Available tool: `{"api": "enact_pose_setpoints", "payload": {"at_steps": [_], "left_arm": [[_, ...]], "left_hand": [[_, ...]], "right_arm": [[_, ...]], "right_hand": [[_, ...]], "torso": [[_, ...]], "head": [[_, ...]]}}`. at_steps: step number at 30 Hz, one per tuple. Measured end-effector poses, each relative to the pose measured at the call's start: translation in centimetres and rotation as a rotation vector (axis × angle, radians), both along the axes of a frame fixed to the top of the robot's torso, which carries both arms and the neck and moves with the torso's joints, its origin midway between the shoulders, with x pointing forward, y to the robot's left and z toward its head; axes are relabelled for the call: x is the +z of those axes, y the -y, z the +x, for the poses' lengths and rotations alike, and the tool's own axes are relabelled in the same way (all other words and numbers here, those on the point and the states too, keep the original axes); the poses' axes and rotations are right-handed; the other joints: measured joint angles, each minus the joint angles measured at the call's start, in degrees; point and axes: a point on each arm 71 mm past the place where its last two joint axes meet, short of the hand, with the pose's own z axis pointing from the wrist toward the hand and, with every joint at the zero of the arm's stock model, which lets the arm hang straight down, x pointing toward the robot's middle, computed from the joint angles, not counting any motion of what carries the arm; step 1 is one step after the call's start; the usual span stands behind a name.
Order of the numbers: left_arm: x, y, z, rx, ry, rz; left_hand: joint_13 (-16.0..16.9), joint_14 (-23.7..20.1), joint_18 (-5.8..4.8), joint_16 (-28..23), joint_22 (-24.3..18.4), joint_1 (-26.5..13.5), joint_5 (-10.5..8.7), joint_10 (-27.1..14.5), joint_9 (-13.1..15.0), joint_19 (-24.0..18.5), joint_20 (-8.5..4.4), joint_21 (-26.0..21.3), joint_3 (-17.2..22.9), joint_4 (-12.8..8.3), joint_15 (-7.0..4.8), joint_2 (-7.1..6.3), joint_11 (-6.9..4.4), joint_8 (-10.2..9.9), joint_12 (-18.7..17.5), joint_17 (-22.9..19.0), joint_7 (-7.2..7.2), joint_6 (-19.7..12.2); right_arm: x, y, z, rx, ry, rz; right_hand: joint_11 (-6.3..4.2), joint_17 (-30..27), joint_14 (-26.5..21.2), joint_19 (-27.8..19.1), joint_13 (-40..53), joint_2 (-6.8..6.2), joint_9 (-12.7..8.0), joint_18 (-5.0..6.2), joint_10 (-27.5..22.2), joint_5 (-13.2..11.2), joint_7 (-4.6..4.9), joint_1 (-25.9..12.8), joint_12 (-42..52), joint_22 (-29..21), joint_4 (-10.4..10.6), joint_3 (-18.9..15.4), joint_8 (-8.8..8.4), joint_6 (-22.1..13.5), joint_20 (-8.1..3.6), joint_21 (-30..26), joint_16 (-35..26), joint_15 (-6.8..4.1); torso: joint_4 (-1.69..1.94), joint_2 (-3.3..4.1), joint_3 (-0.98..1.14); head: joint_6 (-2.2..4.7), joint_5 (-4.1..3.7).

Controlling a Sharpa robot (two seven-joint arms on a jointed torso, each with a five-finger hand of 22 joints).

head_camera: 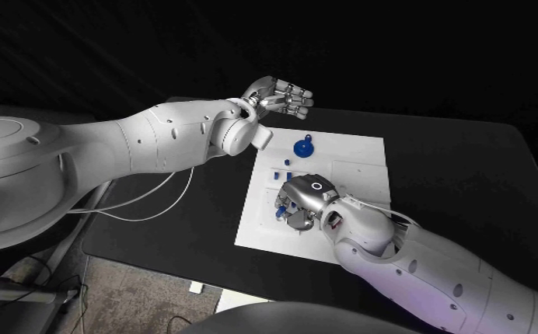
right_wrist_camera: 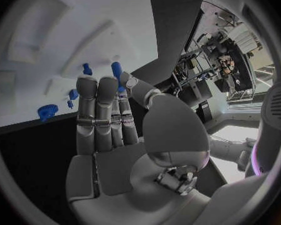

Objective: Assemble the parts on the task board

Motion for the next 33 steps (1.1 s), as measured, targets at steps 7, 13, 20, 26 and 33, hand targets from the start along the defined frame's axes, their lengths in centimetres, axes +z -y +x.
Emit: {"api": "enact_pose_setpoints", "payload": {"at_steps": [7, 13, 20, 26, 33], "left_arm": [[-0.05, -0.01, 0.00, 0.000, -0.001, 0.000], [-0.07, -0.03, 0.00, 0.000, -0.002, 0.000], [-0.09, -0.02, 0.00, -0.001, -0.002, 0.000], [-0.09, -0.02, 0.00, -0.001, -0.003, 0.000], [-0.10, -0.02, 0.00, -0.001, -0.003, 0.000]], "left_hand": [[0.0, 0.0, 0.00, 0.0, -0.2, 0.0, 0.00, 0.0, 0.0, 0.0, 0.00, 0.0, -0.1, 0.1, 0.00, 0.00, 0.00, 0.0, 0.0, 0.0, 0.00, 0.0], [0.0, 0.0, 0.00, 0.0, -0.2, 0.0, 0.00, 0.0, 0.0, 0.0, 0.00, 0.0, -0.1, 0.1, 0.00, 0.00, 0.00, 0.0, 0.0, 0.0, 0.00, 0.0], [0.0, 0.0, 0.00, 0.0, -0.2, 0.0, 0.00, 0.0, 0.0, 0.0, 0.00, 0.0, -0.1, 0.1, 0.00, 0.00, 0.00, 0.0, 0.0, 0.0, 0.00, 0.0], [0.0, 0.0, 0.00, 0.0, -0.2, 0.0, 0.00, 0.0, 0.0, 0.0, 0.00, 0.0, -0.1, 0.1, 0.00, 0.00, 0.00, 0.0, 0.0, 0.0, 0.00, 0.0], [0.0, 0.0, 0.00, 0.0, -0.2, 0.0, 0.00, 0.0, 0.0, 0.0, 0.00, 0.0, -0.1, 0.1, 0.00, 0.00, 0.00, 0.0, 0.0, 0.0, 0.00, 0.0]], "right_arm": [[-0.18, 0.01, -0.06, 0.003, -0.004, -0.010], [-0.30, -0.04, -0.19, 0.009, -0.009, -0.019], [-0.52, 0.01, -0.20, 0.011, -0.012, -0.030], [-0.72, 0.06, -0.13, 0.010, -0.010, -0.039], [-0.93, -0.22, -0.23, 0.012, 0.003, -0.053]], "right_hand": [[0.00, -0.1, 0.0, 0.0, 0.0, -0.01, 0.0, -0.01, 0.0, 0.0, -0.11, 0.0, 0.0, 0.1, -0.2, 0.1, 0.00, 0.1, 0.00, -0.2, 0.0, 0.00], [0.01, -0.1, 0.0, 0.0, 0.0, -0.07, 0.0, -0.02, 0.0, 0.0, -0.26, -0.1, 0.0, 0.2, -0.2, 0.1, 0.00, 0.3, 0.00, -0.2, 0.0, 0.00], [-0.16, -0.2, 0.1, 0.0, 0.2, 0.07, 0.0, -0.02, 0.2, 0.0, -0.27, -0.5, 0.0, 0.3, -0.3, 0.1, 0.00, 0.3, 0.00, -0.2, 0.0, 0.08], [-0.22, -0.2, 0.1, 0.0, 0.2, 0.08, 0.0, -0.02, 0.2, -0.1, -0.27, -0.5, 0.0, 0.3, -0.3, 0.0, 0.00, 0.3, 0.00, -0.2, 0.0, 0.08], [-0.21, -0.2, 0.1, 0.0, 0.2, 0.09, 0.0, -0.02, 0.2, -0.1, -0.23, -0.5, 0.0, 0.4, -0.5, 0.1, 0.00, 0.2, 0.01, -0.4, 0.0, 0.08]], "torso": [[0.00, 0.01, -0.03], [-0.01, 0.01, -0.03], [-0.02, 0.01, -0.05], [-0.01, 0.01, -0.05], [-0.01, 0.01, -0.03]], "head": [[-0.05, 0.12], [-0.17, 0.27], [-0.23, 0.29], [-0.32, 0.29], [-0.34, 0.29]]}}
